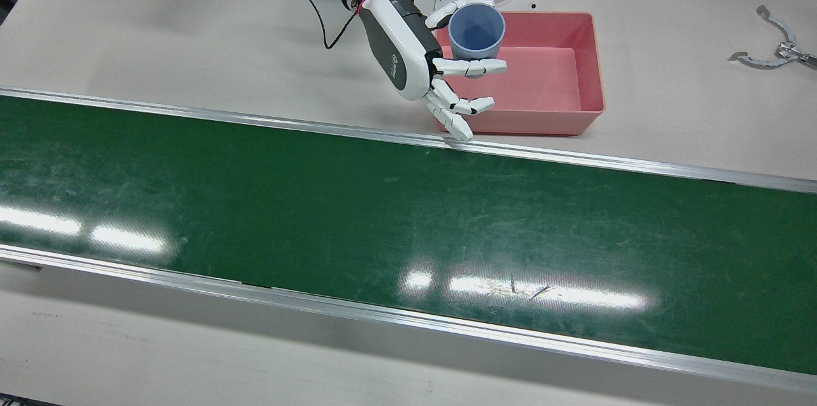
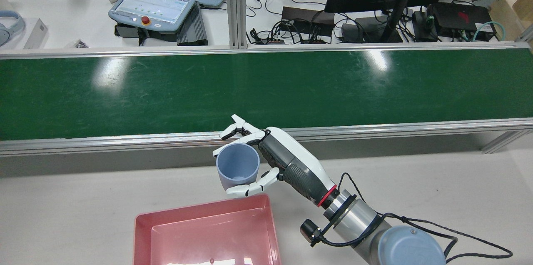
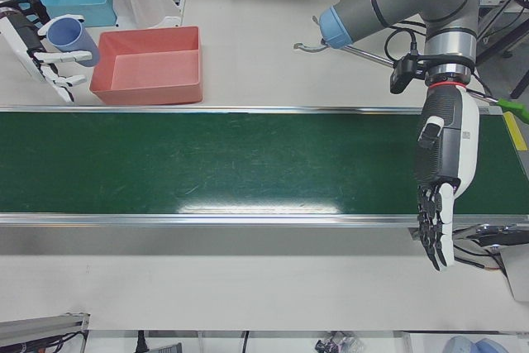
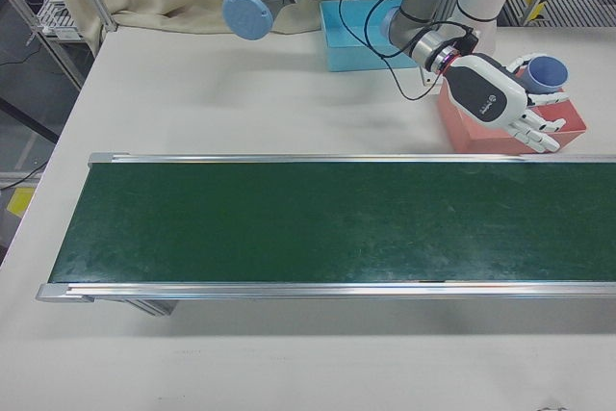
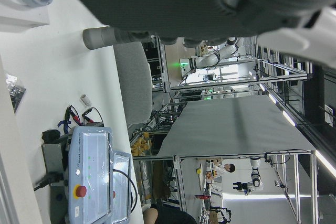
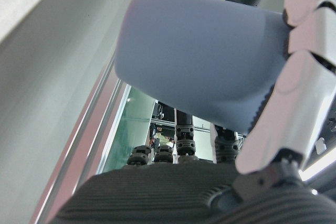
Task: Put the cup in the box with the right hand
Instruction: 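Lift the cup off the belt and carry it toward the pink tray, then lower the cup into the pink tray and open the right hand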
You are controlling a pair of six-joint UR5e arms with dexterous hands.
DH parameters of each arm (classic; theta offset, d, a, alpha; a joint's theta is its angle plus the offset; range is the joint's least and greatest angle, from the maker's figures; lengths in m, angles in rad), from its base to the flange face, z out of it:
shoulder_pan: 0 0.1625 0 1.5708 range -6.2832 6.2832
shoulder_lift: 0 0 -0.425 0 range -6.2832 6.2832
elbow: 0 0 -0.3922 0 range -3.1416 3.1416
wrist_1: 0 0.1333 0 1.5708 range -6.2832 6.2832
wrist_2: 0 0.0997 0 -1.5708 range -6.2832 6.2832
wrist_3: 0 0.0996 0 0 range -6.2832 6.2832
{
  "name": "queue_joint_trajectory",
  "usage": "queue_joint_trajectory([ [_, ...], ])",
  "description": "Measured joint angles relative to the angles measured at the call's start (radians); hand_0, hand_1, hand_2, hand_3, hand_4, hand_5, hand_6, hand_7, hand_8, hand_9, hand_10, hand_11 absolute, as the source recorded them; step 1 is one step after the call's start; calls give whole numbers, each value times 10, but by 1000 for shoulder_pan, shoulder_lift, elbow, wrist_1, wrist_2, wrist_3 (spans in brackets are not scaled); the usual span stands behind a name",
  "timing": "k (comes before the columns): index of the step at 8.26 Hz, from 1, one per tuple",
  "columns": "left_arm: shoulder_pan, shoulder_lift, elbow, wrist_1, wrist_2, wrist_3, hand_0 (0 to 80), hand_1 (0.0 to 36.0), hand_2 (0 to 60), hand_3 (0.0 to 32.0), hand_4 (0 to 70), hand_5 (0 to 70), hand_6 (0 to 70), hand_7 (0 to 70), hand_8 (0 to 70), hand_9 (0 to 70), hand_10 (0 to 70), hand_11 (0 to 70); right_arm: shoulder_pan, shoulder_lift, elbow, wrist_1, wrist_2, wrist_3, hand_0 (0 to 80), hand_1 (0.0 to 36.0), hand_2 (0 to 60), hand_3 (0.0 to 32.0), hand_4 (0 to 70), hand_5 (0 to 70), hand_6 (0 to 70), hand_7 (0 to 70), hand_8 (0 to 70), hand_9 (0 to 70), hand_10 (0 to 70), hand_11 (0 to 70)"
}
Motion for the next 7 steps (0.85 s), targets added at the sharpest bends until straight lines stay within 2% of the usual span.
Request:
queue_joint_trajectory([
  [2, 0, 0, 0, 0, 0, 0, 0, 0, 0, 0, 0, 0, 0, 0, 0, 0, 0, 0, -40, -1, 1, 1, 15, -4, 557, 314, 600, 0, 339, 76, 96, 379, 9, 61, 21, 57],
  [3, 0, 0, 0, 0, 0, 0, 0, 0, 0, 0, 0, 0, 0, 0, 0, 0, 0, 0, -51, -1, 1, 1, 18, -5, 559, 310, 587, 0, 329, 77, 94, 366, 8, 59, 21, 57],
  [5, 0, 0, 0, 0, 0, 0, 0, 0, 0, 0, 0, 0, 0, 0, 0, 0, 0, 0, -70, -2, 2, 1, 19, -5, 563, 311, 584, 0, 323, 77, 92, 359, 8, 57, 15, 49],
  [6, 0, 0, 0, 0, 0, 0, 0, 0, 0, 0, 0, 0, 0, 0, 0, 0, 0, 0, -78, -3, 3, 0, 19, -6, 582, 338, 600, 0, 300, 84, 84, 306, 6, 47, 15, 51],
  [7, 0, 0, 0, -1, 0, 0, 0, 0, 0, 0, 0, 0, 0, 0, 0, 0, 0, 0, -83, -3, 2, -1, 19, -6, 601, 330, 493, 0, 263, 84, 64, 203, 2, 26, 8, 42],
])
